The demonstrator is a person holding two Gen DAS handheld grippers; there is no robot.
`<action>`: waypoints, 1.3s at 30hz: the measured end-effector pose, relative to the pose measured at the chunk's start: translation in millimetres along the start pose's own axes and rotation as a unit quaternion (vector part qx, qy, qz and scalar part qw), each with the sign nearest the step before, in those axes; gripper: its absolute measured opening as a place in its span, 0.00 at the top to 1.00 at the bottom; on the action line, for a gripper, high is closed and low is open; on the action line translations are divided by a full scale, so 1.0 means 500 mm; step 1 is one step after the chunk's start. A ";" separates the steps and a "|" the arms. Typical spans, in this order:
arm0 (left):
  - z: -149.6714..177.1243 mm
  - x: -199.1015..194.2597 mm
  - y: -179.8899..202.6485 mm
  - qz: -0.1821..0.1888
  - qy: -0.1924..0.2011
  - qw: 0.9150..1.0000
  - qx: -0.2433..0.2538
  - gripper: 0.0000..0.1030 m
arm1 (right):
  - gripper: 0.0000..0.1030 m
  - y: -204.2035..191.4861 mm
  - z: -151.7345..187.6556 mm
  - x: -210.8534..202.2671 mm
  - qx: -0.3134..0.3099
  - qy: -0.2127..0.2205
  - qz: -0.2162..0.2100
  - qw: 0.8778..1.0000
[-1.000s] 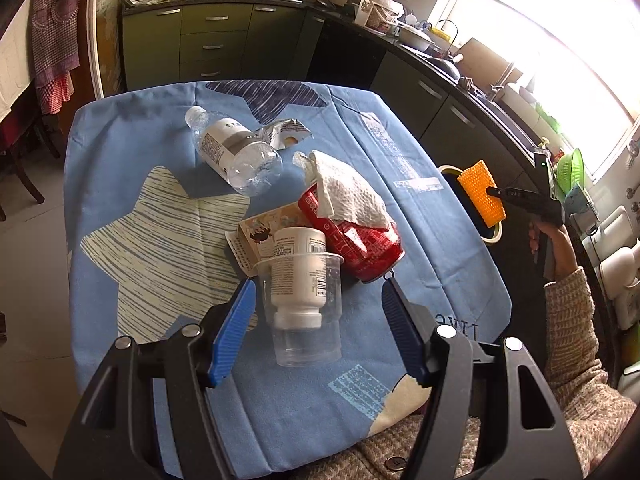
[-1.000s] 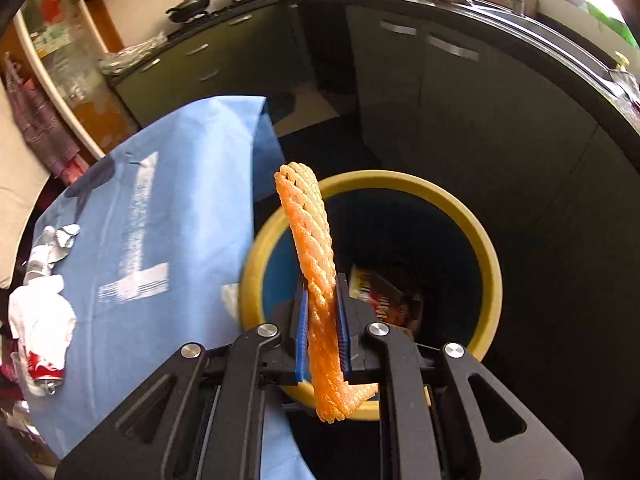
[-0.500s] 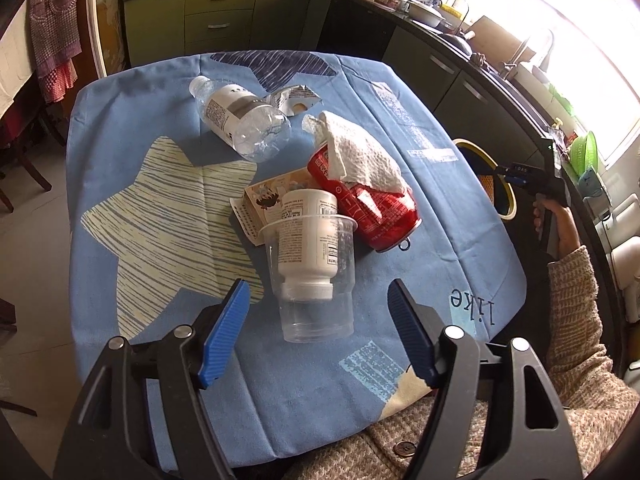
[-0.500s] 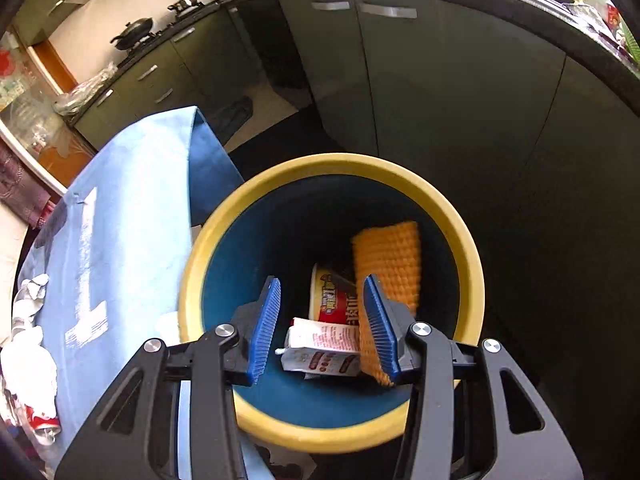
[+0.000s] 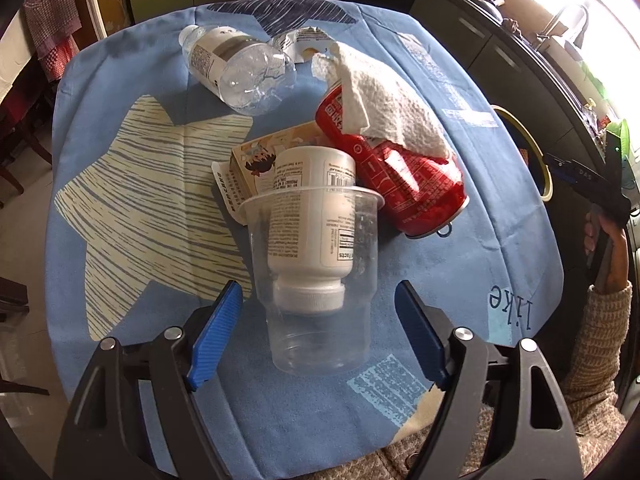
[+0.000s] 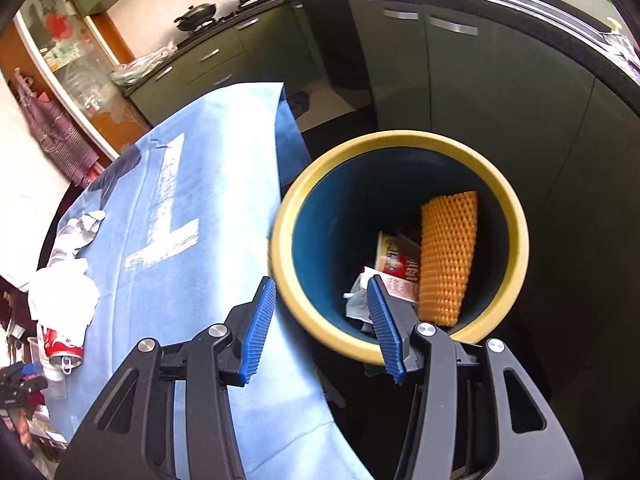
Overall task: Collect trash
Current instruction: 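Grasp the clear plastic cup with the left gripper and lift it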
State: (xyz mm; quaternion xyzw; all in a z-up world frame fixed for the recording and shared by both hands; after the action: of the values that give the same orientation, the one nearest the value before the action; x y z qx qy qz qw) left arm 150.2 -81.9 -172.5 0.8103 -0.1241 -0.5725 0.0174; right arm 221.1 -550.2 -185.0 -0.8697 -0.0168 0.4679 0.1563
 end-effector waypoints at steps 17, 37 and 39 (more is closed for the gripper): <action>0.020 0.035 0.001 0.007 -0.042 0.999 0.010 0.44 | 0.52 -0.041 0.020 0.009 -0.014 -0.013 -0.027 0.999; -0.059 -0.106 -0.016 -0.024 -0.043 0.995 0.092 0.44 | 0.52 -0.083 0.022 0.014 -0.031 -0.022 -0.048 0.998; -0.072 -0.096 -0.021 -0.053 -0.060 0.991 0.112 0.44 | 0.52 -0.086 0.025 0.015 -0.035 -0.025 -0.048 0.998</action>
State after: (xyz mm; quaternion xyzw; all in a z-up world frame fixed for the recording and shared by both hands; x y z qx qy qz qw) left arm 170.6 -65.2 -117.7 0.7769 -0.1451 -0.6026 -0.1110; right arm 219.9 -504.8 -185.2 -0.8609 -0.0784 0.4805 0.1477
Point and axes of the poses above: each gripper's, at about its wrist camera, not at the fingertips, and x roughly the way its jaws point, y to its right, z to its underside, the point moved 6 cm from there along x, roughly the way its jaws point
